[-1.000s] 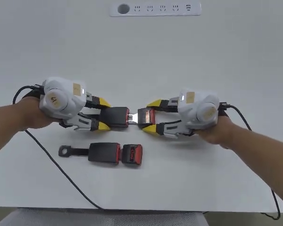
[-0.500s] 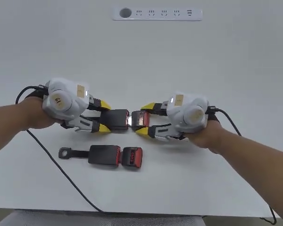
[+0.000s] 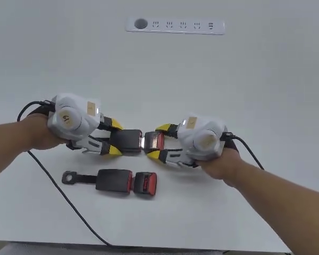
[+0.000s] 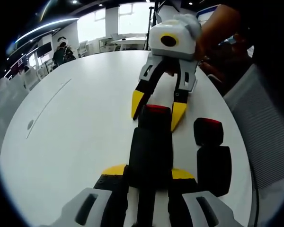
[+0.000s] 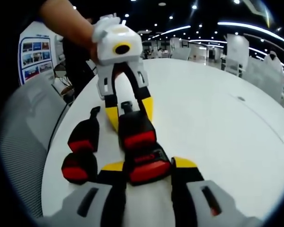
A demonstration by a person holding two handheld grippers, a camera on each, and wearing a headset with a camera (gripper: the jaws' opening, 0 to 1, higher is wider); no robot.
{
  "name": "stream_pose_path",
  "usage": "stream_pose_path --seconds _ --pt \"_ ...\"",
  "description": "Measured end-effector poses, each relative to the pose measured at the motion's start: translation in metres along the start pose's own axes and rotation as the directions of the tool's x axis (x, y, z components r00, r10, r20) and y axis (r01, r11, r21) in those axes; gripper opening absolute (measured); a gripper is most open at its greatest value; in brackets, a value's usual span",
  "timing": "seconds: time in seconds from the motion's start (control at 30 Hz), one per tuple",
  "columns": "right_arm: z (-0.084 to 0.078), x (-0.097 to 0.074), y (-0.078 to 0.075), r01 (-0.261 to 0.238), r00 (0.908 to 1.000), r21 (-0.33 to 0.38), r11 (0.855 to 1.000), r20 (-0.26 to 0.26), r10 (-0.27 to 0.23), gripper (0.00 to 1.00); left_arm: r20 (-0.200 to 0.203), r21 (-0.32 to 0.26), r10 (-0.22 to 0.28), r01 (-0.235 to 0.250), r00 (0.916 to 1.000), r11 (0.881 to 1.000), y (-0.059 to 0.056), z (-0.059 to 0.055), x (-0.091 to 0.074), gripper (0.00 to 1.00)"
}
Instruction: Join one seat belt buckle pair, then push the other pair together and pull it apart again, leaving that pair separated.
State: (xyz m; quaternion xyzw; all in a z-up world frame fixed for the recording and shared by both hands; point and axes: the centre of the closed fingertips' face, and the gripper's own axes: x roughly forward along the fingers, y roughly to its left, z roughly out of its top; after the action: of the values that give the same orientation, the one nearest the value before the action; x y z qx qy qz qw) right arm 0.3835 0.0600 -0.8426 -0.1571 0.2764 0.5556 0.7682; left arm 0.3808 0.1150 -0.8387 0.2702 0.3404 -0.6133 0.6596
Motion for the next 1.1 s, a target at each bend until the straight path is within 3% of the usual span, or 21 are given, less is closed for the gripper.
stream_pose_path --seconds 0.57,1.1 --pt "-0.0004 0.0009 -0.0012 0.03 0.9986 -0.006 1.0 -0.043 -0.03 0.37 0.001 0.008 -0.002 0.002 1.0 1.0 -0.0009 0.0002 0.0 0.33" --pt "-0.0005 0.0004 -0.0004 0.029 0.9987 -0.01 1.0 -0.041 -0.029 0.38 -0.002 0.011 -0.001 0.001 1.0 1.0 -0.0027 0.0004 -0.0002 0.33"
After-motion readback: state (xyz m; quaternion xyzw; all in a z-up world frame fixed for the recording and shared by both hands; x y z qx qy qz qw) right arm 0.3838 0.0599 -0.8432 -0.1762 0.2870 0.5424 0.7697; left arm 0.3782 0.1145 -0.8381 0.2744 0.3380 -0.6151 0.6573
